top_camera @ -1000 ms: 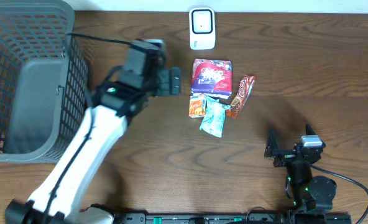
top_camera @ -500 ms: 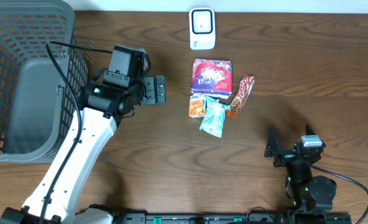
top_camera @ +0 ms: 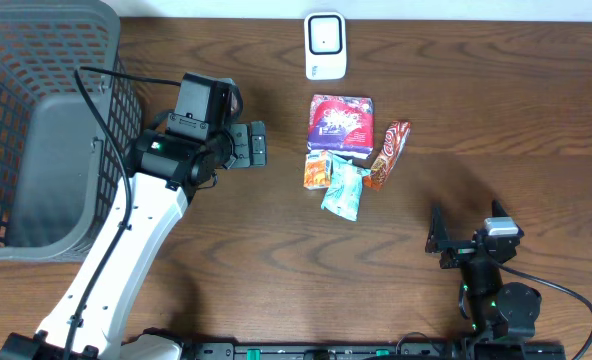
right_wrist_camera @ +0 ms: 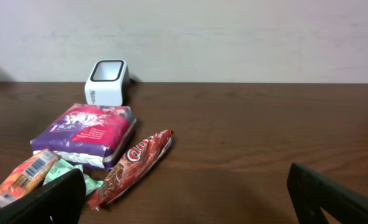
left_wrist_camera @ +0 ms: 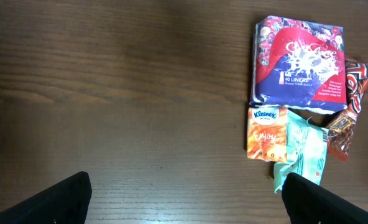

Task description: Scan the item barcode

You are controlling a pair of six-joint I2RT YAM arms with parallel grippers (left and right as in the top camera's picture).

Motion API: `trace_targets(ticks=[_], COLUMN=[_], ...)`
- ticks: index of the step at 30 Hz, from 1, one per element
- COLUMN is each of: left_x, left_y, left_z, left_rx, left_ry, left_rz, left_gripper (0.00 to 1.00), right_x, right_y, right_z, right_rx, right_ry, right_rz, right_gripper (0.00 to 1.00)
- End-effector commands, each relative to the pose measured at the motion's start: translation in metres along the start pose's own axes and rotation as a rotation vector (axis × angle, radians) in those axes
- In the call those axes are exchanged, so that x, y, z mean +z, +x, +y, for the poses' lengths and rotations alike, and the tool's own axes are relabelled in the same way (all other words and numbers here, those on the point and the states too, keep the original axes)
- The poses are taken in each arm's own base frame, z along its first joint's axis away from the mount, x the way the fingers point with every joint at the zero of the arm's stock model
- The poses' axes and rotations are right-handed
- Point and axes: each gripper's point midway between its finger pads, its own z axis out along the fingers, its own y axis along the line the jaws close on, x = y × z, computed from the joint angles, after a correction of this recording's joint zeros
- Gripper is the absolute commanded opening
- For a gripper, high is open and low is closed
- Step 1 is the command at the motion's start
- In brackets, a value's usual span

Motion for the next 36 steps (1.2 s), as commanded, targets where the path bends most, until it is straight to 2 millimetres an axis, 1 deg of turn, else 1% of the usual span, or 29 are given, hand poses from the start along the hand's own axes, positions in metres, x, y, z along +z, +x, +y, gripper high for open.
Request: trace_targets(ticks=[1, 5, 7, 8, 9, 11, 13, 14, 15, 18, 20, 24, 27, 29, 32, 36], left_x=[-0.001, -0.001, -0.001, -0.001, -0.001, -0.001, -0.001, -0.001, -0.001, -0.001, -0.001, -0.001, -0.001, -0.001, -0.001, -0.001], left_y=[-0.004, -0.004, -0.004, -0.004, -0.004, -0.004, -0.004, -0.004, -0.004, -0.004, -0.004, -0.004, -0.004, -0.004, -0.004, -0.004], left_z=[0.002, 0.002, 0.002, 0.002, 0.002, 0.002, 0.002, 0.002, 0.002, 0.002, 0.002, 0.002, 0.002, 0.002, 0.002, 0.002], left_rx=[0.007, 0.007, 0.007, 0.007, 0.007, 0.007, 0.007, 0.007, 0.007, 0.007, 0.007, 0.007, 0.007, 0.007, 0.007, 0.007], left_ry=[-0.012, -0.013, -0.013, -0.013, -0.013, -0.013, -0.013, -0.013, -0.013, -0.013, -0.013, -0.013, -0.013, -0.013, -0.012, -0.013], left_rz=[-0.007, -0.006, -0.006, -0.006, -0.006, -0.006, -0.006, -0.006, -0.006, -0.006, -0.006, -0.006, -0.006, -0.006, -0.007, -0.006], left_gripper=[0.98, 0.98, 0.98, 0.98, 0.98, 0.98, 0.98, 0.98, 0.98, 0.98, 0.98, 0.98, 0.98, 0.98, 0.98, 0.98], right_x=[0.0, 0.0, 0.0, -0.001, -0.001, -0.006, -0.017, -0.023, -0.028, -0.03, -0.03, -0.032, -0.032, -0.03, -0.035, -0.035], right_y=[0.0, -0.001, -0.009, -0.013, -0.015, -0.013, -0.01, -0.008, -0.01, -0.019, -0.026, -0.035, -0.042, -0.053, -0.082, -0.1], right_z=[-0.001, -0.002, 0.0, 0.005, 0.014, 0.042, 0.072, 0.085, 0.093, 0.095, 0.094, 0.096, 0.095, 0.088, 0.084, 0.078], right_rx=[0.014, 0.013, 0.019, 0.053, 0.113, 0.272, 0.425, 0.482, 0.548, 0.682, 0.73, 0.774, 0.768, 0.799, 0.768, 0.73], right_ry=[0.006, 0.007, -0.001, -0.033, -0.088, -0.254, -0.437, -0.513, -0.568, -0.588, -0.587, -0.613, -0.611, -0.585, -0.599, -0.567], right_rz=[0.0, -0.005, -0.037, -0.055, -0.059, -0.018, 0.056, 0.1, 0.127, 0.14, 0.125, 0.107, 0.075, 0.02, -0.117, -0.168], right_gripper=[0.99, 0.99, 0.99, 0.99, 0.99, 0.99, 0.99, 0.99, 0.99, 0.99, 0.99, 0.99, 0.99, 0.99, 0.99, 0.99])
